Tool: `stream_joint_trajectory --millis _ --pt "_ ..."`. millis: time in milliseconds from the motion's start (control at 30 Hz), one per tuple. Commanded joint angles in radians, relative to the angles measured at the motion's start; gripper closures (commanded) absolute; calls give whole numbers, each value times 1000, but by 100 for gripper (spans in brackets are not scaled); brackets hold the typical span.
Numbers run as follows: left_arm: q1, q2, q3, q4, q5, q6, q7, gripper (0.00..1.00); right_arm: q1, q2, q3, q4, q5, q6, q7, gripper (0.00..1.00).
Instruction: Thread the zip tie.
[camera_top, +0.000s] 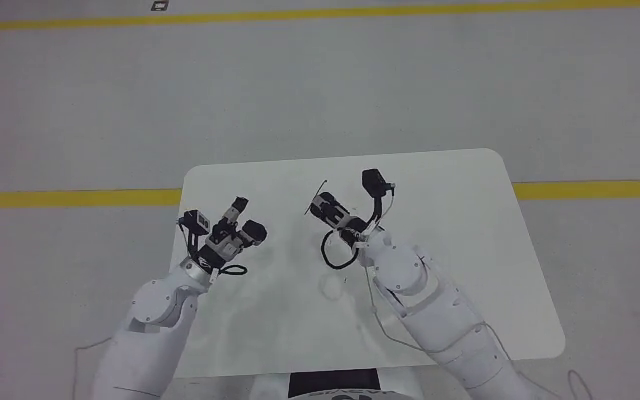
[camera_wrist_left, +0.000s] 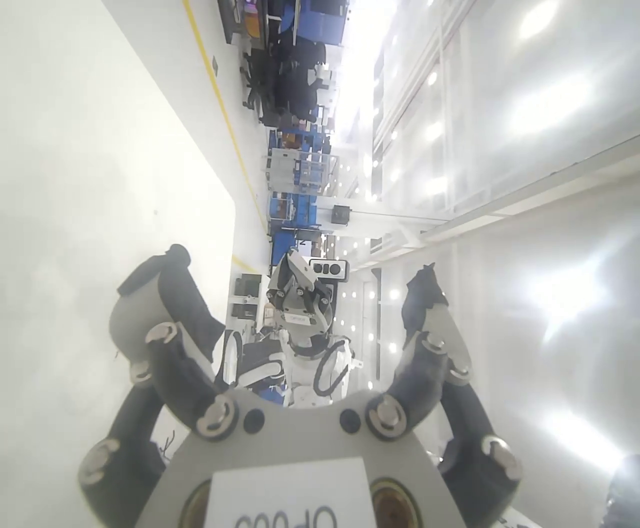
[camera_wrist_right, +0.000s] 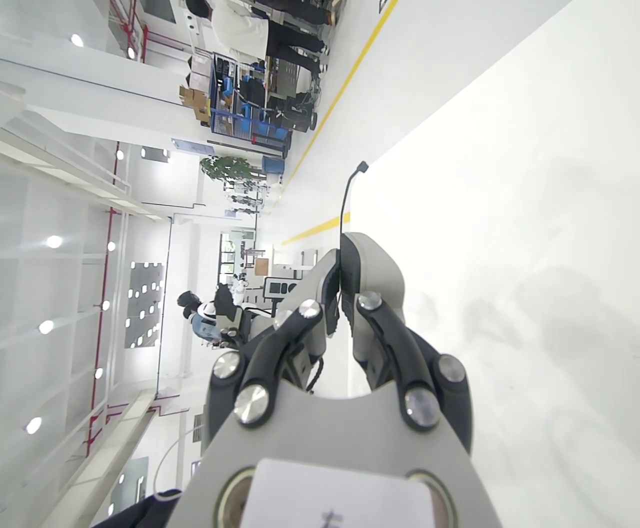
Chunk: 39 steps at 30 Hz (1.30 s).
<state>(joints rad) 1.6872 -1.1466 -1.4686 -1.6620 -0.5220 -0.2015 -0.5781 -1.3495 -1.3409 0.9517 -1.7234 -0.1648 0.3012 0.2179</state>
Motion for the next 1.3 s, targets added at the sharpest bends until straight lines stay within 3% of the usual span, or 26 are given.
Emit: stream_joint_trajectory --millis 0,133,233,567,900,1033,1100,1267 --pt "0 0 0 0 0 0 0 0 0 0 0 0 0 0 0 100" --pt "-5 -2 18 10 -18 2 -16 0 -11 -2 2 -1 18 -19 -22 100" --pt "-18 -4 40 36 -44 -22 -43 0 -25 -9 -18 -7 28 -30 -60 100" --pt "-106 -19 146 88 -33 -70 -54 0 -46 -23 -46 -2 58 -34 -101 100" --pt "-106 -20 155 81 -31 -68 -44 0 -53 -23 -49 -1 38 -36 -120 100" --pt "-104 -20 163 80 -39 -83 -46 0 -77 -28 -56 -8 25 -20 -169 100" --pt "-111 -18 168 81 7 -100 -62 0 -83 -28 -59 -11 7 -14 -185 100" --pt "-111 -18 168 81 7 -100 -62 0 -83 -28 -59 -11 7 -14 -185 100"
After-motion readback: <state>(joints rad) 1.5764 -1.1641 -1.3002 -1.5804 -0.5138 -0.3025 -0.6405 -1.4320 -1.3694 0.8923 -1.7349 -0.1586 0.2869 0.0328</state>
